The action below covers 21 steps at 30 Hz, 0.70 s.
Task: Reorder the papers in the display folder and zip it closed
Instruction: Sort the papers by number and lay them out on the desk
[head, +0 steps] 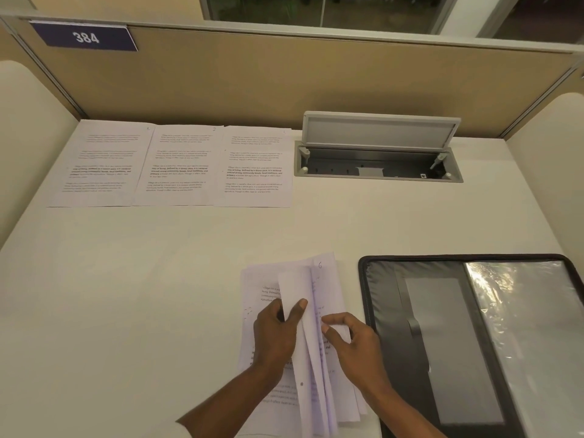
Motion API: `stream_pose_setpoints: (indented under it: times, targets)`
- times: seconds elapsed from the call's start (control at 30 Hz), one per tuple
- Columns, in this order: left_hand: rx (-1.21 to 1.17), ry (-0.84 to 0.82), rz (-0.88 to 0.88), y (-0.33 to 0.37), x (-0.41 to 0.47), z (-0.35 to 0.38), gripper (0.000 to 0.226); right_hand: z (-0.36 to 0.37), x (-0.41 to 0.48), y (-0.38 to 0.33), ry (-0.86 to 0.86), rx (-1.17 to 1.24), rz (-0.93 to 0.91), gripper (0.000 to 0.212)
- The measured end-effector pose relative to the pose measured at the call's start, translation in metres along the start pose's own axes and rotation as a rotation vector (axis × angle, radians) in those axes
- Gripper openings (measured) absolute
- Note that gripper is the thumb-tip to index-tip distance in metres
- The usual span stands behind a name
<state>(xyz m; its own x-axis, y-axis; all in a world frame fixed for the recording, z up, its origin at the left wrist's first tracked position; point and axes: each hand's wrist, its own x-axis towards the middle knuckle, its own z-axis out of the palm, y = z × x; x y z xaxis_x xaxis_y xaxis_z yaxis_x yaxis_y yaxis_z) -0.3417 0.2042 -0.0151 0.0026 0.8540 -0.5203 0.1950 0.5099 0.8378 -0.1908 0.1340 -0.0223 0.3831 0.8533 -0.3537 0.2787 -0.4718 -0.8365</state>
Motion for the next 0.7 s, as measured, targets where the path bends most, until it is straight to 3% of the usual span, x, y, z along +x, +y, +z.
stream_pose_setpoints:
  times: [0.2, 0.3, 0.43, 0.57, 0.7]
  targets:
    - [-0.02, 0.045, 0.016, -0.005, -0.002, -0.003, 0.033, 0.0, -0.001, 0.003, -0.011, 0.021, 0.005, 0.011]
    - [-0.067, 0.03, 0.014, -0.006, -0.002, -0.004, 0.026, -0.001, 0.0, 0.006, -0.014, 0.074, 0.064, 0.006]
    - [-0.065, 0.022, -0.013, -0.004, -0.003, -0.003, 0.013, -0.004, 0.0, 0.015, -0.041, 0.181, 0.142, 0.032]
    - [-0.116, 0.011, -0.024, -0.005, 0.001, -0.007, 0.023, -0.005, 0.003, 0.022, 0.008, 0.23, 0.156, 0.069]
    - [-0.152, 0.003, -0.033, -0.007, 0.004, -0.009, 0.049, -0.005, 0.003, 0.025, 0.034, 0.174, 0.15, 0.035]
